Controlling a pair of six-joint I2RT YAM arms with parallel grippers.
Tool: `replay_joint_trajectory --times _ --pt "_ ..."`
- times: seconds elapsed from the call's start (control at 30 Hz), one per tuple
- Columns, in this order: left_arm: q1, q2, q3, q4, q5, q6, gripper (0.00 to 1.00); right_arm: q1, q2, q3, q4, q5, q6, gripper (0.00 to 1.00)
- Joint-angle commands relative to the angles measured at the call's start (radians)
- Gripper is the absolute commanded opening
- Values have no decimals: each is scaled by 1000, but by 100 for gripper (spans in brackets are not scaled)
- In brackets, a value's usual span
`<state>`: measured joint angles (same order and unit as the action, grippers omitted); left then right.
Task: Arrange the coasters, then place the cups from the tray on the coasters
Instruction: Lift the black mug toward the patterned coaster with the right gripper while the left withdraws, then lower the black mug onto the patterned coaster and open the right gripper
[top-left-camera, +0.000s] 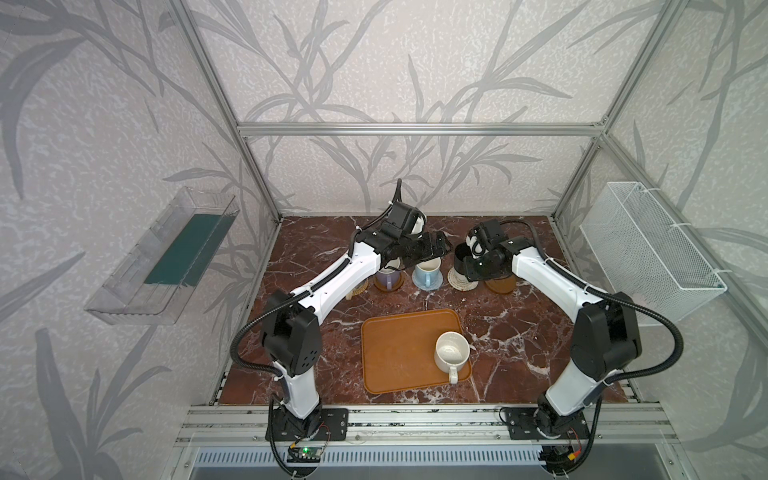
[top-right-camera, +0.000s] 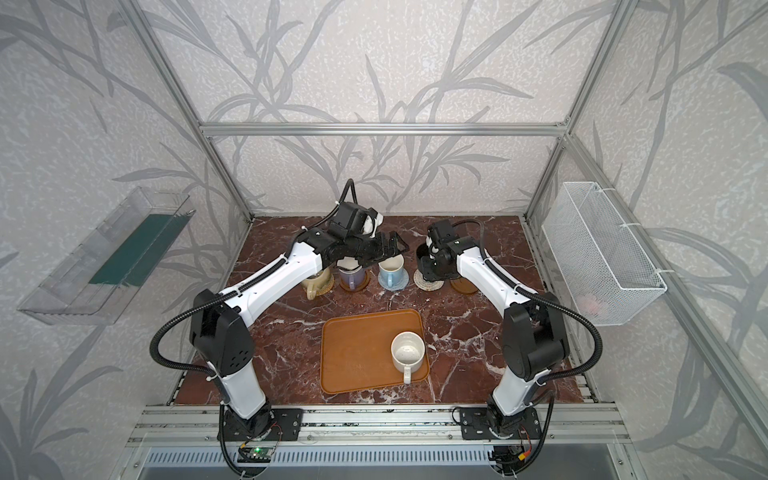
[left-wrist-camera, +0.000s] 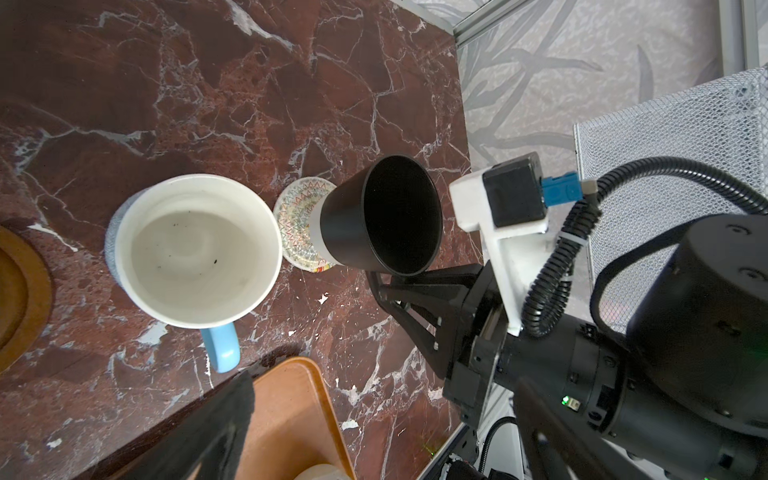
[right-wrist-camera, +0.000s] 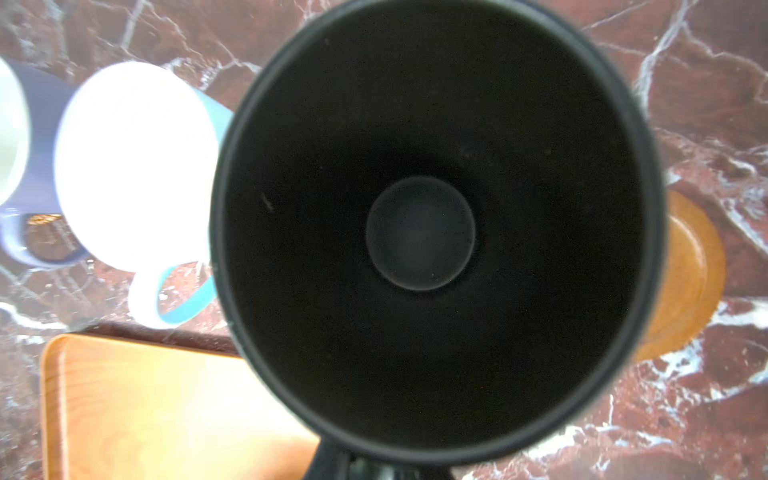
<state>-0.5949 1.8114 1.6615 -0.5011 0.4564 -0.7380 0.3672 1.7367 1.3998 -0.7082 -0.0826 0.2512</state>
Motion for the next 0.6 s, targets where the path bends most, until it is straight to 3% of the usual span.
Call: replay_joint_trajectory --times 0.0,0.57 --pt "-3 14 27 12 -4 -15 99 -10 16 47 56 24 -36 0" --pt "-5 -7 -57 51 -5 -27 99 -4 39 -62 124 41 -3 0"
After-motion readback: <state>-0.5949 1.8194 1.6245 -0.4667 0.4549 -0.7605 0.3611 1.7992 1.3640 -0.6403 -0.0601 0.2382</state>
